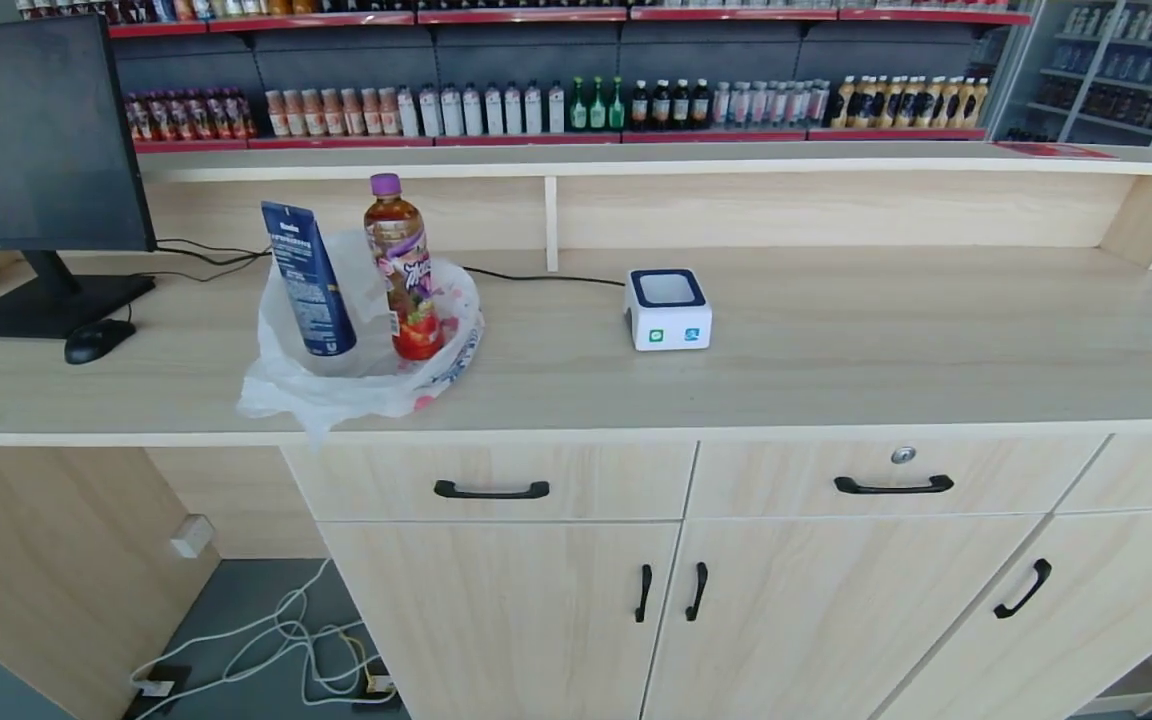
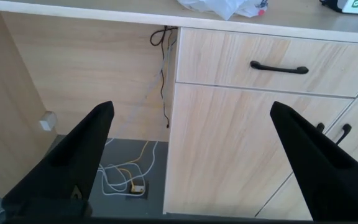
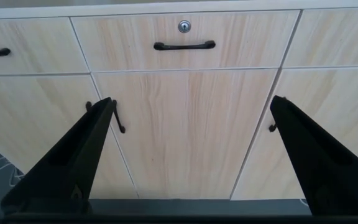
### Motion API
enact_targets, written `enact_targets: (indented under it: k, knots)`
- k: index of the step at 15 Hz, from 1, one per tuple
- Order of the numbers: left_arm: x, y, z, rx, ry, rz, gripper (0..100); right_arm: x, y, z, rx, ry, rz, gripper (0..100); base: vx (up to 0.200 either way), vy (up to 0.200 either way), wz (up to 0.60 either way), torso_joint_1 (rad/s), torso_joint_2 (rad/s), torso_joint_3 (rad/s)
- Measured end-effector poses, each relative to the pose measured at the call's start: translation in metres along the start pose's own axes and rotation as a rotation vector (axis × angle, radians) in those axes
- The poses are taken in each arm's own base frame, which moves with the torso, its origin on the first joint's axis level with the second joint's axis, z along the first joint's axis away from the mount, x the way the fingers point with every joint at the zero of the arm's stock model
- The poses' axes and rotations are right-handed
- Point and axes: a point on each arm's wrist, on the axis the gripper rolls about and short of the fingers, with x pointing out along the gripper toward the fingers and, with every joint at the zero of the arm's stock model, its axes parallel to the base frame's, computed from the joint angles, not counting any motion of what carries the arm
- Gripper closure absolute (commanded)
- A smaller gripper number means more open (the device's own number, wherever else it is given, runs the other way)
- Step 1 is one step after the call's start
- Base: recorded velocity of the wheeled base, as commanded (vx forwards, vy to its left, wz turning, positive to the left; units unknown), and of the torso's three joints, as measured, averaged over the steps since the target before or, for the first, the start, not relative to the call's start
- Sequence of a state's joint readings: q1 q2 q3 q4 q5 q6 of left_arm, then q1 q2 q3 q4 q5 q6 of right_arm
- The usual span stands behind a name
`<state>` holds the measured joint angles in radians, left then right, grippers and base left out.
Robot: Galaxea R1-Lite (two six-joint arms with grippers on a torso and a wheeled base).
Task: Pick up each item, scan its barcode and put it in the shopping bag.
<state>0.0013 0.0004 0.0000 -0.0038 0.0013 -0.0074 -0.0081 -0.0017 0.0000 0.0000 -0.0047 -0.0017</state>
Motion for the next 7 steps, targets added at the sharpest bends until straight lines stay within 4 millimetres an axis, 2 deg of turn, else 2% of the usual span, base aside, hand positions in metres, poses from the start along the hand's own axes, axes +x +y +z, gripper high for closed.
enact_targets:
  k: [7]
  knots:
    - [0.0, 0.0, 0.0001, 0.003, -0.001, 0.0, 0, 0.0, 0.0, 0.0, -0.001, 0.001, 0.0, 0, 0.0, 0.0, 0.0, 0.0, 0.0, 0.0]
